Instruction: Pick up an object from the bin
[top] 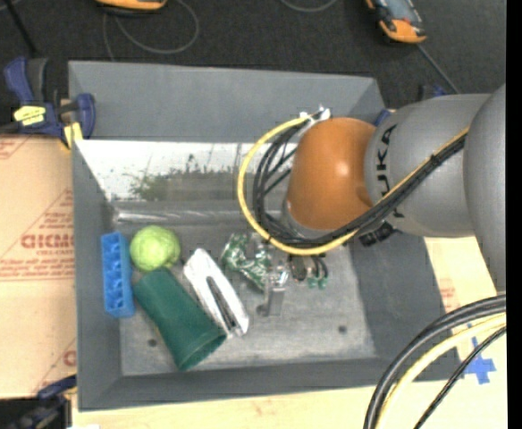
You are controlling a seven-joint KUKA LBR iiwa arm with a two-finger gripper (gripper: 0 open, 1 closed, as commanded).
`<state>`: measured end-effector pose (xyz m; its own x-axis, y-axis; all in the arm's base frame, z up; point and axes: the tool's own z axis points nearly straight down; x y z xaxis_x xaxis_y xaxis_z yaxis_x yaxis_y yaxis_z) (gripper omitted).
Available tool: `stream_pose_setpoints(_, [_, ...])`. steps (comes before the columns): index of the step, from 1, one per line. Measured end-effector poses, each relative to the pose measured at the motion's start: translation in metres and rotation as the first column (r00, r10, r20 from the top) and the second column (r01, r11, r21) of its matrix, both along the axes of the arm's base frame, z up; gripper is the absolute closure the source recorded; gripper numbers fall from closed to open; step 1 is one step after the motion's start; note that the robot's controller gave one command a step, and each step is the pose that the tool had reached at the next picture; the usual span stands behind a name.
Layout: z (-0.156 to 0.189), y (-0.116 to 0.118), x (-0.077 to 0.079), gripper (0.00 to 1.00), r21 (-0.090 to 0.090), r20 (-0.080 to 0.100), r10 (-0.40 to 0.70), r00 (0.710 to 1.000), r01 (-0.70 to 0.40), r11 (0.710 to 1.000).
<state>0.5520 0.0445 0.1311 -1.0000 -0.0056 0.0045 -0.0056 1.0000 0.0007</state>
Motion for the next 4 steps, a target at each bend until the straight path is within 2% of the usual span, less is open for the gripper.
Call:
stream_pose_setpoints(1, [0.005,0.000,0.002,0.00,0.000,0.007,-0.001,1.000,0.001,1.000])
stream_pose_setpoints(2, [-0.013,-0.027,0.024,0.00,-0.001,0.011,0.021,1.000,-0.020,1.000])
stream_pose_setpoints(3, [-0.011,-0.034,0.031,1.00,0.001,0.013,-0.132,0.991,0.132,0.991])
stream_pose_setpoints(4, [-0.011,-0.034,0.031,0.00,0.001,0.012,-0.133,0.991,0.133,0.991])
